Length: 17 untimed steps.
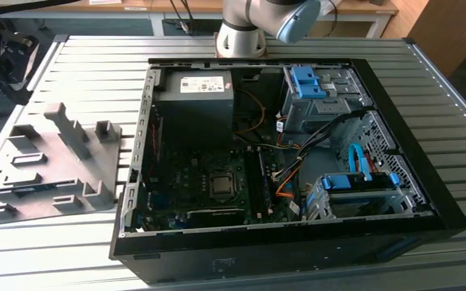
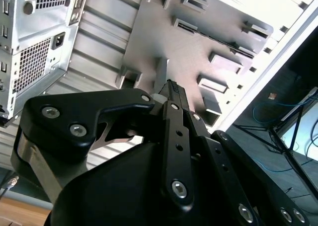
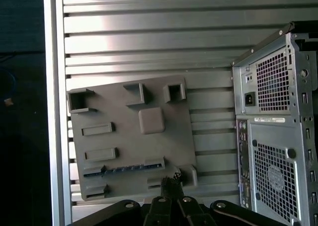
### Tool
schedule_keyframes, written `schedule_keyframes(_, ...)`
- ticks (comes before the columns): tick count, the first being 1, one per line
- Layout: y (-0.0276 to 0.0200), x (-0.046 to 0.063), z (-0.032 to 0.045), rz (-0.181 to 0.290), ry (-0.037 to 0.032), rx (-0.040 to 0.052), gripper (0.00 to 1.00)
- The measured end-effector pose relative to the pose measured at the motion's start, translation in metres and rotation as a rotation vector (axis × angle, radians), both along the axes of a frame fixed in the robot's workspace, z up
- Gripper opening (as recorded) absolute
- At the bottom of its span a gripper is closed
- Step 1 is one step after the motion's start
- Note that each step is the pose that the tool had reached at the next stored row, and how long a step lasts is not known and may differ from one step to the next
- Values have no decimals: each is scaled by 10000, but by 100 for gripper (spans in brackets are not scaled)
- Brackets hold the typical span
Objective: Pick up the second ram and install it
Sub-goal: 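Reach for the second ram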
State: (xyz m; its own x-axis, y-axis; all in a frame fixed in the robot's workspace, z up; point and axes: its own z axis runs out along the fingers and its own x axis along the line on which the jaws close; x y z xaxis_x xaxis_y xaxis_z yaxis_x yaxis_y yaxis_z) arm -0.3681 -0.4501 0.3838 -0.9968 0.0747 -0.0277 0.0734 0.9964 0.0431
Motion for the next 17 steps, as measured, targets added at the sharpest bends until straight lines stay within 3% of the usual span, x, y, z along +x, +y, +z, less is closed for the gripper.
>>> schedule_keyframes(11,-26,-150,-31,1,0,0,10)
schedule_keyframes(17,-45,-243,-112,1,-1,1,10)
